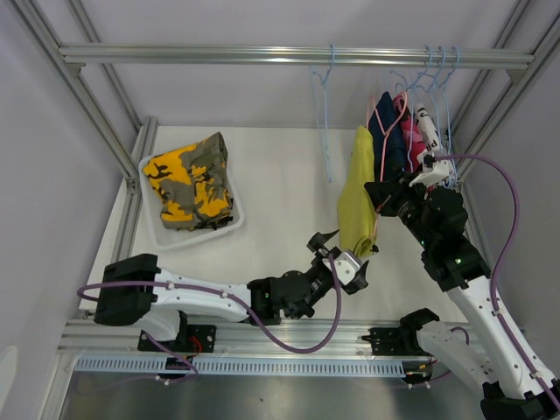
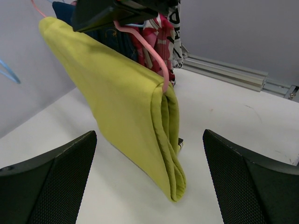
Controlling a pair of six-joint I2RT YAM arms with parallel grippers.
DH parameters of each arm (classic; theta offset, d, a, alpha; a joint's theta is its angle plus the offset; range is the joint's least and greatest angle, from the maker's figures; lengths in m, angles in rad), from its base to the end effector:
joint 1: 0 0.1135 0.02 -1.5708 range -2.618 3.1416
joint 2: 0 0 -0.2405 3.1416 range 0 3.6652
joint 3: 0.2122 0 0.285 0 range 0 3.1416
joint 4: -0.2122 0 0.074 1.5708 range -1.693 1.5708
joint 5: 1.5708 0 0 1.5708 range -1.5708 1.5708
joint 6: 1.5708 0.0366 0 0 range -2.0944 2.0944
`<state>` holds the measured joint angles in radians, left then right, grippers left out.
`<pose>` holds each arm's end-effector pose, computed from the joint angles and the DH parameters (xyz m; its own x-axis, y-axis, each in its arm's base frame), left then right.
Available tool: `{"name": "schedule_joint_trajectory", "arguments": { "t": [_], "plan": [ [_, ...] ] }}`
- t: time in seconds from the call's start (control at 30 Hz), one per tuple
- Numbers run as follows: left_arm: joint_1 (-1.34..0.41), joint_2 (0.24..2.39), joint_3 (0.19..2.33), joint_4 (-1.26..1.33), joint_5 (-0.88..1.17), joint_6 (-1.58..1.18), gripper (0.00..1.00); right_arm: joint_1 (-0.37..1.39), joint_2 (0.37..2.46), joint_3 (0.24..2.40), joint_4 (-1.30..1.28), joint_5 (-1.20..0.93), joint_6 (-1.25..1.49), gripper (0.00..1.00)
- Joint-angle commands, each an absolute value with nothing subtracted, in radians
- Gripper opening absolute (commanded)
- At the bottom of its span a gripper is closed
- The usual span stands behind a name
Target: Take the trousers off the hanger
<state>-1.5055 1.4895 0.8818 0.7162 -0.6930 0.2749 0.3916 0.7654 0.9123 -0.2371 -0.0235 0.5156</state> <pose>0.0471 -0.3627 0.2545 0.2039 0.0817 -0.9756 0.6971 0.6876 0.2033 0.2063 0.0861 0.3703 -0.2712 0.4213 -0.8654 -0.3097 0.8131 0.4929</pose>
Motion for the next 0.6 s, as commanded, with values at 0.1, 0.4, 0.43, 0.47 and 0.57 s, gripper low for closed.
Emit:
{"name": "schedule_joint_trajectory", "arguments": {
  "t": [0.1, 0.4, 0.43, 0.47, 0.57],
  "plan": [
    [-1.502, 1.562, 0.965, 0.785, -0.683, 0.295, 1.0, 0.396, 0.732, 0.92, -0.112, -0.021, 0.514, 0.0],
    [-1.441, 1.583, 0.982, 0.765, -0.676, 0.276, 0.99, 0.397, 0.716, 0.914, -0.121, -0.028, 0.503, 0.0],
    [-1.434, 1.583, 0.98, 0.764, -0.676, 0.275, 0.99, 0.396, 0.715, 0.914, -0.121, -0.026, 0.502, 0.0],
    [-1.43, 1.583, 0.977, 0.764, -0.675, 0.269, 0.99, 0.396, 0.715, 0.913, -0.121, -0.028, 0.502, 0.0],
    [-1.41, 1.58, 0.969, 0.753, -0.673, 0.249, 0.99, 0.396, 0.715, 0.91, -0.118, -0.032, 0.502, 0.0]
  ]
}}
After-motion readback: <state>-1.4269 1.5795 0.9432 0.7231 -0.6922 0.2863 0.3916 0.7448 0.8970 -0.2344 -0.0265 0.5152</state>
